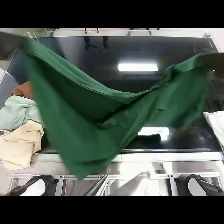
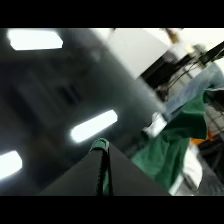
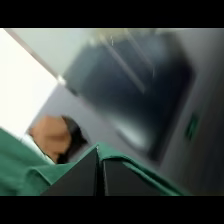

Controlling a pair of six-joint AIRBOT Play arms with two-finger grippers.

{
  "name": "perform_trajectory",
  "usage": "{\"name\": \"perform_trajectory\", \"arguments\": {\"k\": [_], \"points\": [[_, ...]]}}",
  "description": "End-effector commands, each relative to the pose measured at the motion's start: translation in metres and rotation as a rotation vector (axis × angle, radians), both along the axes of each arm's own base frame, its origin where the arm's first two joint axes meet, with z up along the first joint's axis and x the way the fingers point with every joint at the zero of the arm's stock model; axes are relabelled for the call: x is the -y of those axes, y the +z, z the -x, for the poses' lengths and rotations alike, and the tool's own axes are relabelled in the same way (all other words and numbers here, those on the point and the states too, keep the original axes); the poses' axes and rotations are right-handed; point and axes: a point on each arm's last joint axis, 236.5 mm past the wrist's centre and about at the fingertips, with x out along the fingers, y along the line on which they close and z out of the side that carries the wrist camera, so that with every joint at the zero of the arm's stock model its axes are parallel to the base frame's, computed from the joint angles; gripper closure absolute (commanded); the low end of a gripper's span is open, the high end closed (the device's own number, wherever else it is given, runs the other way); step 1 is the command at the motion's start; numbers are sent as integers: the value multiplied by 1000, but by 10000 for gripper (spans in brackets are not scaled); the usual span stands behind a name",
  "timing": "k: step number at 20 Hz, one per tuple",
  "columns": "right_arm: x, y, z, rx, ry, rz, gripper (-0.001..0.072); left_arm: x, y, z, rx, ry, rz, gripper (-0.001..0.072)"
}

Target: Fold the shirts.

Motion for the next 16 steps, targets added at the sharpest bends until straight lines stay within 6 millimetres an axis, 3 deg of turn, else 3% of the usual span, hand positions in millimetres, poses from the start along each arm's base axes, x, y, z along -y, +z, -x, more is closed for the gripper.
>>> {"name": "perform_trajectory", "arguments": {"k": [1, 2, 3, 4, 6, 9, 13, 16], "points": [[8, -136, -51, -285, -73, 1, 325, 18, -145, -61, -278, -52, -105, 590], [13, -163, -55, -366, -73, -35, 228, 20, -168, -68, -383, -88, -64, 308], [18, -181, -54, -427, -55, -63, 233, 18, -187, -70, -498, -118, -25, 106], [25, -192, -50, -468, -39, -89, 233, 14, -200, -68, -604, -146, 10, 36], [50, -211, -34, -534, -34, -58, 233, 8, -221, -51, -779, -212, 62, 37], [79, -247, -9, -644, -61, 66, 233, 23, -246, -2, -959, -296, 101, 38], [73, -278, -6, -722, -40, 73, 233, 30, -301, 91, -1154, -294, -107, 38], [49, -300, -12, -762, 2, 1, 233, 34, -331, 148, -1236, -245, -255, 38]]}}
